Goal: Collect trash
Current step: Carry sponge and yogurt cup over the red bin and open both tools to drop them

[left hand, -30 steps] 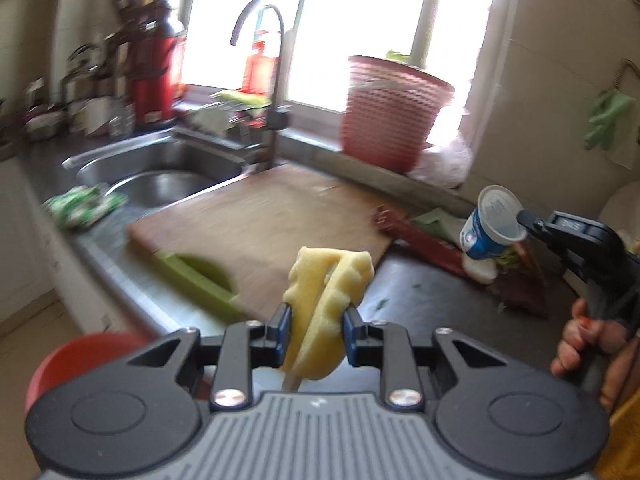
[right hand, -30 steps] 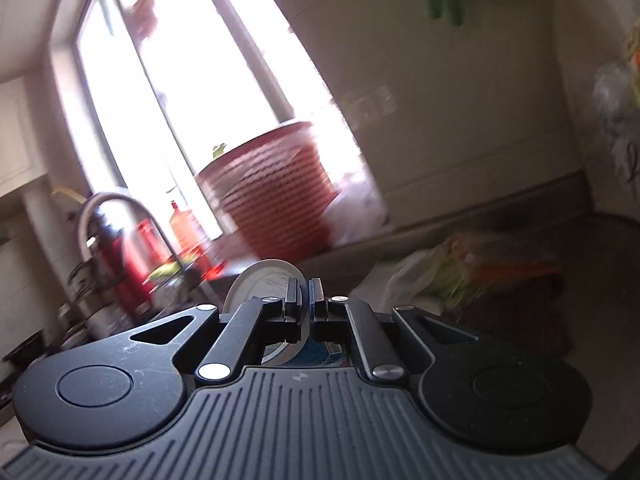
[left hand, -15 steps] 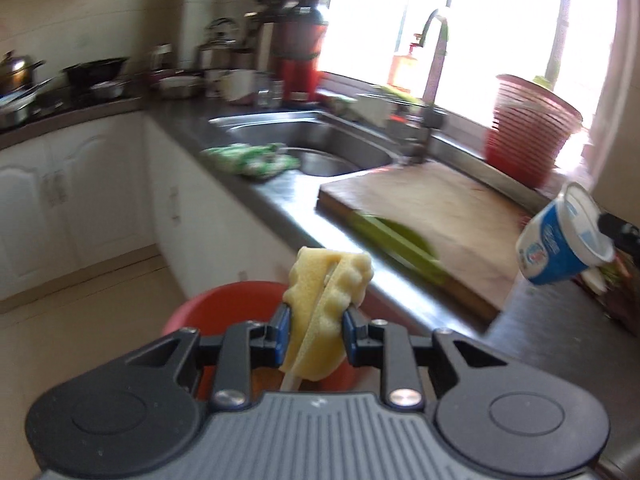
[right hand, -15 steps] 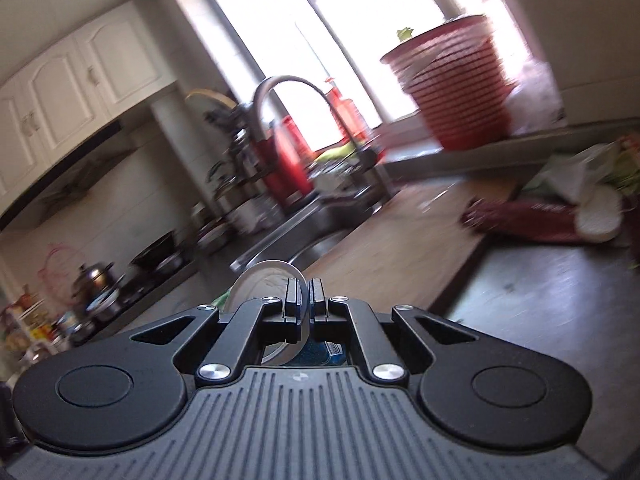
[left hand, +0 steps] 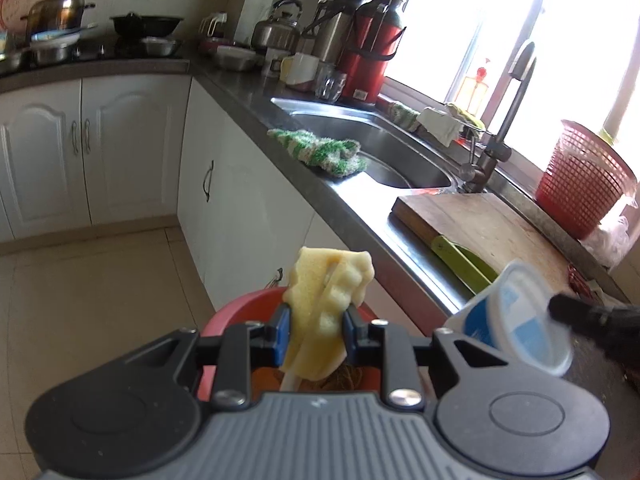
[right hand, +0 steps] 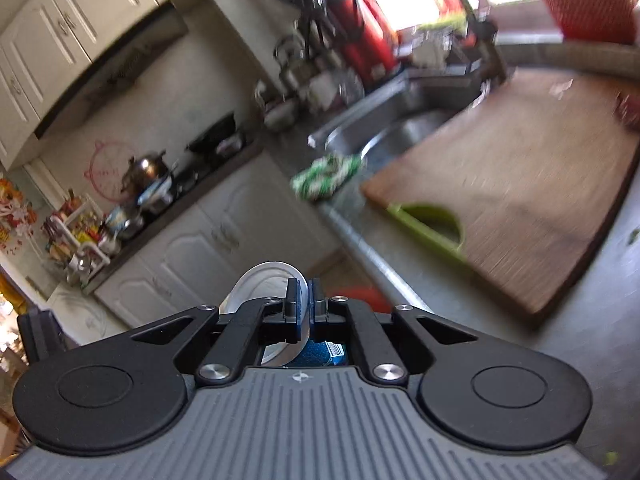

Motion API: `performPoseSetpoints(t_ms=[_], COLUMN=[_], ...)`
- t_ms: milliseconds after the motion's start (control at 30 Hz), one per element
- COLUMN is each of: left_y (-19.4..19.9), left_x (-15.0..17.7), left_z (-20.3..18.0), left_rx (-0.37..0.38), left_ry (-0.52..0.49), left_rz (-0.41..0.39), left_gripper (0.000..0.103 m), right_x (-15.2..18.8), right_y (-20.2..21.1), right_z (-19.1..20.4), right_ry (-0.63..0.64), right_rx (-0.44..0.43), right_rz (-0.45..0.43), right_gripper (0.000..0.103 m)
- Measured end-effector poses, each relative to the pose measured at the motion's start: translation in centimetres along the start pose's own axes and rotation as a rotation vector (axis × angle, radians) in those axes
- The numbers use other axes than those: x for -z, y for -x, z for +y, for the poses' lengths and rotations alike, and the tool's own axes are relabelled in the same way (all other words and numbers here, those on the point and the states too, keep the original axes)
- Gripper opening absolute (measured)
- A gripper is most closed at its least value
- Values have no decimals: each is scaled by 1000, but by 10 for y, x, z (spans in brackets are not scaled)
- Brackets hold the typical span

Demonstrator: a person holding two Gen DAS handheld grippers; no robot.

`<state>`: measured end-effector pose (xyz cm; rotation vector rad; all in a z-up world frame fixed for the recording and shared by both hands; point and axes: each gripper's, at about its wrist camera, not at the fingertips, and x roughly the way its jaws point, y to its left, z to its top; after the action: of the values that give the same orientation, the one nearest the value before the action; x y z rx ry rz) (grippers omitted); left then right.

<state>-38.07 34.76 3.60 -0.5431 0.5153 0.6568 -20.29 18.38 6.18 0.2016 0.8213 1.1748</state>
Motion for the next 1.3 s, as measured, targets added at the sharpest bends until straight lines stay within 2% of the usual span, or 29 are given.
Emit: performPoseSetpoints(t_ms=[100,300,533,600,700,800,867,900,933,967,1033,1067,1133,1300], left_y=[-20,-61,-94,-101,-109,-116,-119,-119,-119,-118,-115,-115,-110,-99], left_x=[-3,3,10,12,16,21,23,23,23,22,20,18,15,5], left_z=[11,22,32,34,35,37,37,38,38,38,38,37,36,31], left_rx=[18,9,0,1,-2,-6,-6,-6,-4,-3,-2,4,3,-7], left_ry=[28,28,11,4,-8,-19,-26,-25,-23,-21,-27,-29,-32,-47], left_rz=[37,122,194,211,239,272,295,304,307,307,303,303,293,249], left_gripper=[25,25,26,26,28,34,38,44,52,56,59,61,73,78], right_x=[1,4,4,8,16,19,19,20,20,21,21,21,20,14], right_y=[-16,-42,-62,-63,-51,-39,-32,-34,-32,-31,-24,-23,-15,-2], right_z=[-6,-17,-34,-34,-31,-29,-28,-25,-23,-21,-18,-17,-15,-14], right_ry=[-16,-20,-18,-4,-3,4,14,24,40,57,85,97,126,150], right_rx=[16,57,105,116,126,145,148,150,153,156,160,161,167,186], right_rz=[53,152,219,233,243,243,241,235,227,217,197,186,163,103], right_gripper=[3,3,4,4,11,15,21,24,32,41,52,54,58,75])
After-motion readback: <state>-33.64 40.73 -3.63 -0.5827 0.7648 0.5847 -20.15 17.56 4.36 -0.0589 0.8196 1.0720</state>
